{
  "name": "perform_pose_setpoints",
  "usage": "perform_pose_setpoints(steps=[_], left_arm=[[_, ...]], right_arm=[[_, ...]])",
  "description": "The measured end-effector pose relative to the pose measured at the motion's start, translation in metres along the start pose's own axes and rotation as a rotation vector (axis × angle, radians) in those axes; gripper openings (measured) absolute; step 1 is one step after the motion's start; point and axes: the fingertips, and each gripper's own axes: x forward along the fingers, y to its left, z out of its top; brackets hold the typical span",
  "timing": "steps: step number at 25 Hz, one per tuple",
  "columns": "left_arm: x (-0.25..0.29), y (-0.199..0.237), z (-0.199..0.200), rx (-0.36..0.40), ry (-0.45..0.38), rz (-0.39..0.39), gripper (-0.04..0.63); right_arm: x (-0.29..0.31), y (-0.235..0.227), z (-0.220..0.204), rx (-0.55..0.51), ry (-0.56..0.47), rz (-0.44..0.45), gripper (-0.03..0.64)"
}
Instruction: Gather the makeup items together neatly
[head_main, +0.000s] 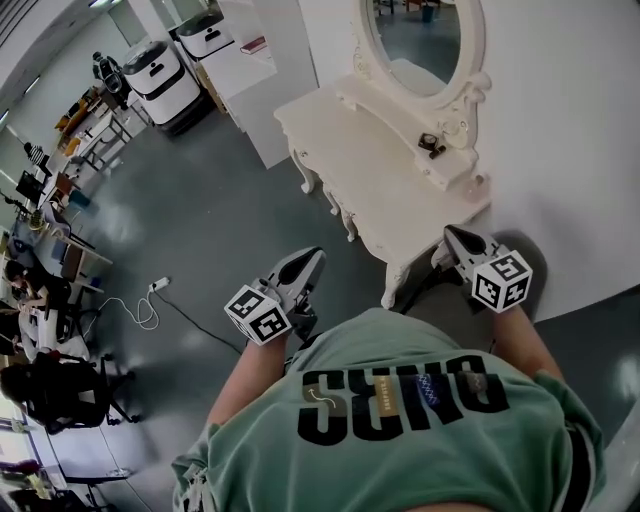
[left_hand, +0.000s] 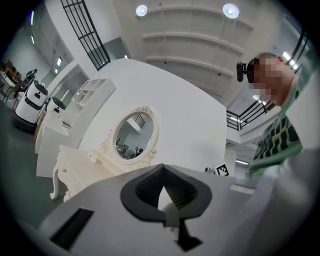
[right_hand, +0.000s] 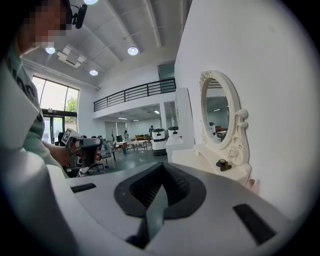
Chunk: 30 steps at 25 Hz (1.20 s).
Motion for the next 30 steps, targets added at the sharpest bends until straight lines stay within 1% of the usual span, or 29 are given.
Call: perform_pose_setpoints(steps=[4, 7, 9, 12, 15, 17, 19, 21, 23, 26, 28, 30], left_arm=[[0.009, 0.033, -0.006, -0.012, 0.031, 0.023, 0.002], [0.018, 0.079, -0.004, -0.044, 0.031, 0.024, 0.002], [0.031, 0.116, 0.002, -0.057, 0.043, 0.002, 0.002], [0.058, 0.184, 0.018, -0.045, 0.072, -0.058, 0.002], [0.089, 0.263, 0.041, -0.038, 0.1, -0.135, 0.002], [0.111, 0.313, 0.063, -0.041, 0.124, -0.188, 0.002], [0.132, 0.355, 0.086, -0.024, 0.166, -0.243, 0.002], [0.151, 0.389, 0.104, 0.005, 0.212, -0.293, 0.002], [0.17, 0.417, 0.118, 0.017, 0.234, -0.329, 0.002], [0.201, 0.448, 0.127, 0.0, 0.228, -0.351, 0.002], [0.222, 0.456, 0.127, -0.027, 0.22, -0.361, 0.002], [0.241, 0.454, 0.121, -0.039, 0.215, -0.375, 0.002]], right_arm=[[0.033, -0.013, -0.013, 0.011, 0.019, 0.017, -0.009], [0.07, -0.022, -0.014, 0.013, 0.027, 0.013, -0.009], [0.103, -0.032, -0.009, 0.016, 0.024, -0.002, -0.009], [0.164, -0.053, 0.001, 0.023, 0.011, -0.047, -0.009], [0.231, -0.079, 0.013, 0.044, -0.005, -0.142, -0.009], [0.275, -0.095, 0.024, 0.084, -0.012, -0.21, -0.009], [0.316, -0.108, 0.038, 0.132, -0.015, -0.261, -0.009], [0.347, -0.118, 0.054, 0.147, -0.016, -0.304, -0.009], [0.37, -0.127, 0.068, 0.135, -0.013, -0.332, -0.009], [0.395, -0.141, 0.077, 0.132, 0.002, -0.351, -0.009], [0.4, -0.151, 0.078, 0.137, 0.014, -0.362, -0.009], [0.4, -0.164, 0.076, 0.139, 0.025, -0.362, -0.009]])
